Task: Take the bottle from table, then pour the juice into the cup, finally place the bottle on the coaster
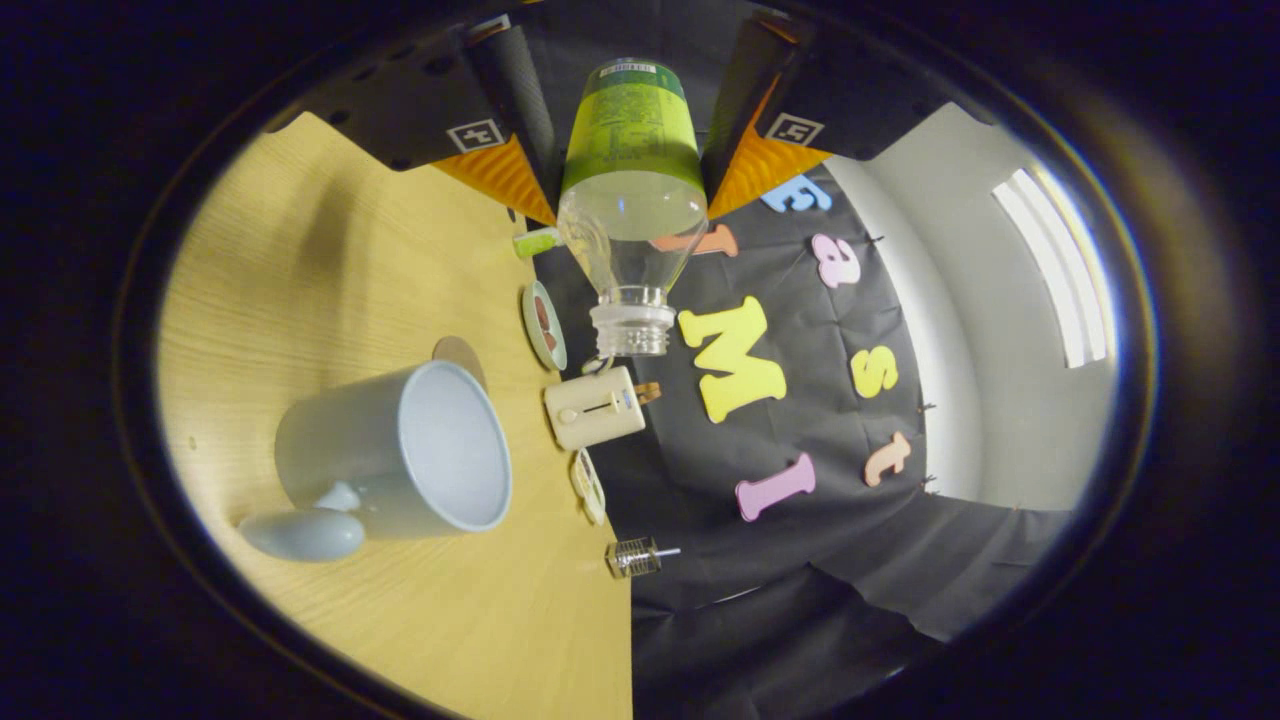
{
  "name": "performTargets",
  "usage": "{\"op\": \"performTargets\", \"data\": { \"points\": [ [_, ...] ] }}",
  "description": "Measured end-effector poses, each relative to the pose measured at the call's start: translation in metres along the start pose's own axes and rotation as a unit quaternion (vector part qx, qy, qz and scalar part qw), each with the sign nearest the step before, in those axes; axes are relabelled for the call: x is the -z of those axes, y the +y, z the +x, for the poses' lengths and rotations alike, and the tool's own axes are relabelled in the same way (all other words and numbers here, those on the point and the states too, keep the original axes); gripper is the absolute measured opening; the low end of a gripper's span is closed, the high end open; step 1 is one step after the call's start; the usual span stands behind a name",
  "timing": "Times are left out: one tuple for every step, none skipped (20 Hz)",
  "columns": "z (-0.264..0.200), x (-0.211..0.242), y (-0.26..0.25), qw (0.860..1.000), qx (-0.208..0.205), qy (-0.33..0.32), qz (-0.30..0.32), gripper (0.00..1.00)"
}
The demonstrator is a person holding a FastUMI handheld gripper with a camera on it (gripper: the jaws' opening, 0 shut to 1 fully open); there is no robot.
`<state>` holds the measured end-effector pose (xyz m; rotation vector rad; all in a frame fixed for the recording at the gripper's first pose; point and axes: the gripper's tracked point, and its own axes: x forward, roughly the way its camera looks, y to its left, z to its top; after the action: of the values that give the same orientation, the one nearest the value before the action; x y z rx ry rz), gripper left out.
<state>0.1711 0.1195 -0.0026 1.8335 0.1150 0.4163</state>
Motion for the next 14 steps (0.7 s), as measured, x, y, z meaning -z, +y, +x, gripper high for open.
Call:
{"op": "performTargets", "data": {
  "points": [
    [-0.001, -0.001, 0.005, 1.000, -0.001, -0.001, 0.003, 0.79],
    [-0.001, 0.000, 0.010, 1.000, -0.002, 0.001, 0.007, 0.79],
    [-0.001, 0.001, 0.015, 1.000, -0.004, 0.005, 0.013, 0.79],
    [0.000, -0.001, 0.020, 1.000, -0.008, 0.004, 0.023, 0.79],
    [0.000, -0.001, 0.023, 0.999, -0.008, 0.005, 0.034, 0.79],
    [0.000, 0.000, 0.027, 0.999, -0.011, 0.005, 0.047, 0.79],
    [0.001, 0.000, 0.030, 0.998, -0.013, 0.004, 0.060, 0.79],
    [0.001, 0.003, 0.031, 0.997, -0.014, 0.006, 0.072, 0.79],
    [0.002, 0.005, 0.032, 0.996, -0.014, 0.009, 0.082, 0.79],
    [0.001, 0.007, 0.034, 0.996, -0.015, 0.011, 0.092, 0.79],
    [0.002, 0.009, 0.036, 0.995, -0.017, 0.012, 0.101, 0.79],
    [0.003, 0.010, 0.037, 0.994, -0.017, 0.014, 0.108, 0.79],
    [0.003, 0.011, 0.037, 0.993, -0.017, 0.015, 0.112, 0.79],
    [0.005, 0.011, 0.039, 0.993, -0.018, 0.014, 0.115, 0.79]
  ]
}}
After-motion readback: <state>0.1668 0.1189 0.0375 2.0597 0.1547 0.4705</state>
